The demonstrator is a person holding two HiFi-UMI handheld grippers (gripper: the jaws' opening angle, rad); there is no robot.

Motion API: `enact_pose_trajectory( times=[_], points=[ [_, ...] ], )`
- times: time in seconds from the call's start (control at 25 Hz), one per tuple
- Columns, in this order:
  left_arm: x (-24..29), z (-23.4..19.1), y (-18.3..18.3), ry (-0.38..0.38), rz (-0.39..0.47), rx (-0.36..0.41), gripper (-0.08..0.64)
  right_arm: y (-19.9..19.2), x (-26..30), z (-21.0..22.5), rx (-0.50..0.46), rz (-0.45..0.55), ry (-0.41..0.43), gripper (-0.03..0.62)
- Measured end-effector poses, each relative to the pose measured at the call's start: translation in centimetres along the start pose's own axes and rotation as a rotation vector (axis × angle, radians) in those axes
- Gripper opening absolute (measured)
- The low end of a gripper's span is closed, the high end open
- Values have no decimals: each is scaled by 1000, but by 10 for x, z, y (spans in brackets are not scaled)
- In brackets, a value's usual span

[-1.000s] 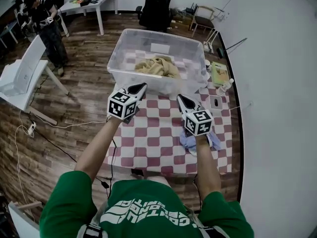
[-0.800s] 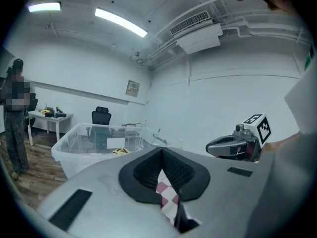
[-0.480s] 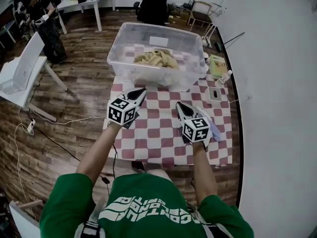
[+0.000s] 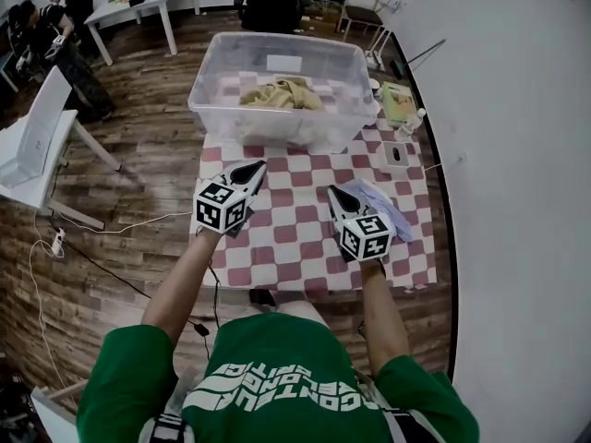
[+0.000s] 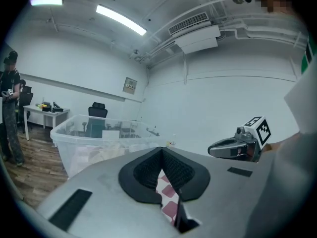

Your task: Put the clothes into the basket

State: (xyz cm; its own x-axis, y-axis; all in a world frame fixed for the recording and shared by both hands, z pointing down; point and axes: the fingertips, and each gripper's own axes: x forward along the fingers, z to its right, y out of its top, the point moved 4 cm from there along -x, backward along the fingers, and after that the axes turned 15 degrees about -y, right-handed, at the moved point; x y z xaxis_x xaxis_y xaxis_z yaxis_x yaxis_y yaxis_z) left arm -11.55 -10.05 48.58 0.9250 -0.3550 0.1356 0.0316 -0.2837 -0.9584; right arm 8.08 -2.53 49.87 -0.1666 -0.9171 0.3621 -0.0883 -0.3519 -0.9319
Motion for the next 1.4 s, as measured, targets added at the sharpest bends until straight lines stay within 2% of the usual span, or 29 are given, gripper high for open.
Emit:
enact_pose_trajectory(
  times=[0.28,0.56,0.72,1.04,1.4],
  points=[
    [44,28,-26,-117,-65,-2,3,-42,-39,32,39,-53,-113,8],
    [119,78,-61,-293,-164,16,3,-91,-92,93,114,-111,-278,8],
    [158,103,-81,-366,-203,18,3,-111,-108,125,118,-144,-333,8],
    [214,136,-130,-377,-285,-32,3,-148,-118,170,104,-217,-345,8],
    [248,144,-176,-281,-335,-136,3,-178,-105,217,85,-264,-291,9]
  ],
)
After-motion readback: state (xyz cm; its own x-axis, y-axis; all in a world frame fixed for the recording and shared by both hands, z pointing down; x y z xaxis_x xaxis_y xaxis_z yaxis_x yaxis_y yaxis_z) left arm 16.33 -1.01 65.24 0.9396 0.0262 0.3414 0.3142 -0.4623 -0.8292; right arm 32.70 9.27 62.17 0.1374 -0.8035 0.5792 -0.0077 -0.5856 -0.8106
